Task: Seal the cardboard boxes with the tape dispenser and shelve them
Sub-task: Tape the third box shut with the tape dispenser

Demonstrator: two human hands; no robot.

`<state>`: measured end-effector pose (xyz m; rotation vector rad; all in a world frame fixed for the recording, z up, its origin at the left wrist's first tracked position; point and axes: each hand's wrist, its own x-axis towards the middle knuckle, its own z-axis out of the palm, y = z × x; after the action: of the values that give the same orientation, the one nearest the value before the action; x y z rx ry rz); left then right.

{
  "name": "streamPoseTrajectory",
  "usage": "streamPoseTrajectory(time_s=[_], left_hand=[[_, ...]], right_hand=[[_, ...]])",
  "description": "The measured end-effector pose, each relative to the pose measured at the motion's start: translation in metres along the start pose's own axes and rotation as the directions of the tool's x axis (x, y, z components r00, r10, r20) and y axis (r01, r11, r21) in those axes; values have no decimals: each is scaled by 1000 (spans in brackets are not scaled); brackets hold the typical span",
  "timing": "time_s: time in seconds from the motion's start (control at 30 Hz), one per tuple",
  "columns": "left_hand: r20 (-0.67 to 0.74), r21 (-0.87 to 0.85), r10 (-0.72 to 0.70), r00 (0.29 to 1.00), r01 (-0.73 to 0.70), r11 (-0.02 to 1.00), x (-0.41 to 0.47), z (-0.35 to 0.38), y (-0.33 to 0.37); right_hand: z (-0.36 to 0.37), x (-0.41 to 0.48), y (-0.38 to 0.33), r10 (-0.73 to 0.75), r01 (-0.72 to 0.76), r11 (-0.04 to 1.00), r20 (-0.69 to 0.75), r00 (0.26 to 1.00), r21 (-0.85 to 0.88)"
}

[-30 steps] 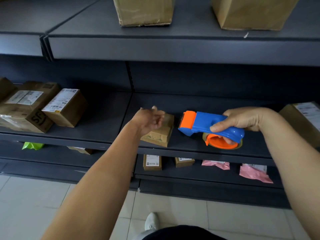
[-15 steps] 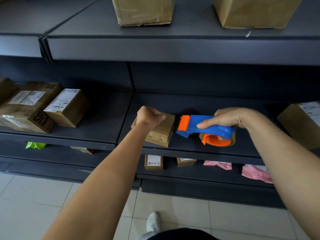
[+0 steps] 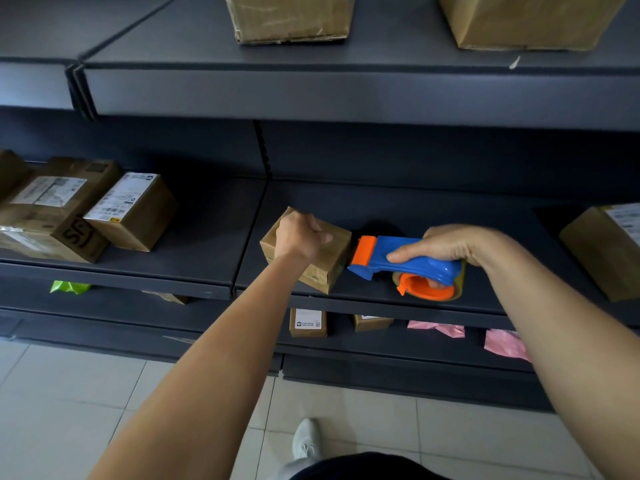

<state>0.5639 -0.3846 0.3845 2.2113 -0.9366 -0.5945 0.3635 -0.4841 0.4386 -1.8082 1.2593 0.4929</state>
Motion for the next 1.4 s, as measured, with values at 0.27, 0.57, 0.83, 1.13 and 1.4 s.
streamPoseTrajectory(time_s=[0.27,0.57,0.83,1.13,1.4], left_hand=[[-54,11,-4,999,5,1000,2,1,-5],[-190,161,-68,979,99,982,6,2,-18],[-133,51,-213,968,221,974,13,-2,-15],[172,410,156,973,-215,886,-9,12,-20],[272,486,10,962,-146,862,-2,8,-13]], right_hand=[[15,3,-3,8,-8,998,15,1000,59],[20,3,-5,4,-4,995,7,1000,100],[24,6,-5,7,-6,993,-13,1000,115],[27,5,-9,5,-2,997,-37,999,78],[24,-1,-6,-1,2,997,-20,1000,82]])
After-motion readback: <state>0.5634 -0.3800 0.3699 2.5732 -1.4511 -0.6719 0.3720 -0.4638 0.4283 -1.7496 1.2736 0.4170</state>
